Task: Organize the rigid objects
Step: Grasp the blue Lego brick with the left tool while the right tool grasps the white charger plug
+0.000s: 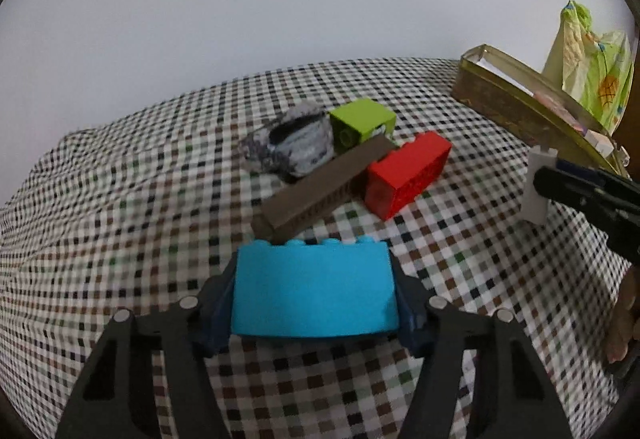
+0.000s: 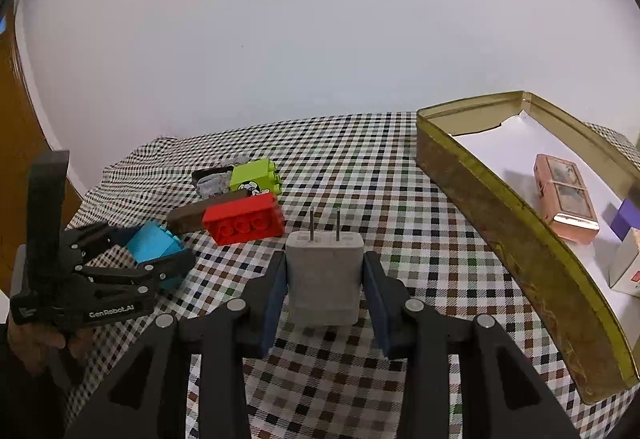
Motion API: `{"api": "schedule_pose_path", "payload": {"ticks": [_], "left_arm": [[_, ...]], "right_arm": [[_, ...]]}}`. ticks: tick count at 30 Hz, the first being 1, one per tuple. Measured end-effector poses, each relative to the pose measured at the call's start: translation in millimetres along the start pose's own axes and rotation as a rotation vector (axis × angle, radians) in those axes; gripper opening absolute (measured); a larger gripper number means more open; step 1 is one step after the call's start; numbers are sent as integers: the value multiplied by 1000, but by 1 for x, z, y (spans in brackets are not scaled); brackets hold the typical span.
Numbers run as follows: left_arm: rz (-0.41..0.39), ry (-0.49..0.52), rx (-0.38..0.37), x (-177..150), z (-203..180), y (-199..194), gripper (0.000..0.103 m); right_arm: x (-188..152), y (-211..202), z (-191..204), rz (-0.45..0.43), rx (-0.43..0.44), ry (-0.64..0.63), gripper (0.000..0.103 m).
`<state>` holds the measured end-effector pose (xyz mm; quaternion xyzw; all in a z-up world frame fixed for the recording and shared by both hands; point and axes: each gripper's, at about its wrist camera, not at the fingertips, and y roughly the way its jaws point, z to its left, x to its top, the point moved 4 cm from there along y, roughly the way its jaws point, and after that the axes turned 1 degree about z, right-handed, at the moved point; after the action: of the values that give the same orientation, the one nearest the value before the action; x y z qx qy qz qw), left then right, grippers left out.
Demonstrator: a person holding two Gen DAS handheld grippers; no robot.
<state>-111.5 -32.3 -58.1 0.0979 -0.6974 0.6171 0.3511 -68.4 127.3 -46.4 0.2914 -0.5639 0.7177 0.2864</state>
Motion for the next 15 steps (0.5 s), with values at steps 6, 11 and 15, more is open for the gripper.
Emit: {"api": "schedule_pose_path", "payload": {"ticks": [6,11,15], "left_arm": [[-73,-60,7,-1,1,-13,64],[-296,-179,58,10,11,-44,64],[-349,-262,72,12,10,-49,64]], "right_arm": [[7,-15,4,-93,-3,-28,41],[14,-34,-1,-180,31,-3,41],[21,-43,-6,-222,40,10,41]]}}
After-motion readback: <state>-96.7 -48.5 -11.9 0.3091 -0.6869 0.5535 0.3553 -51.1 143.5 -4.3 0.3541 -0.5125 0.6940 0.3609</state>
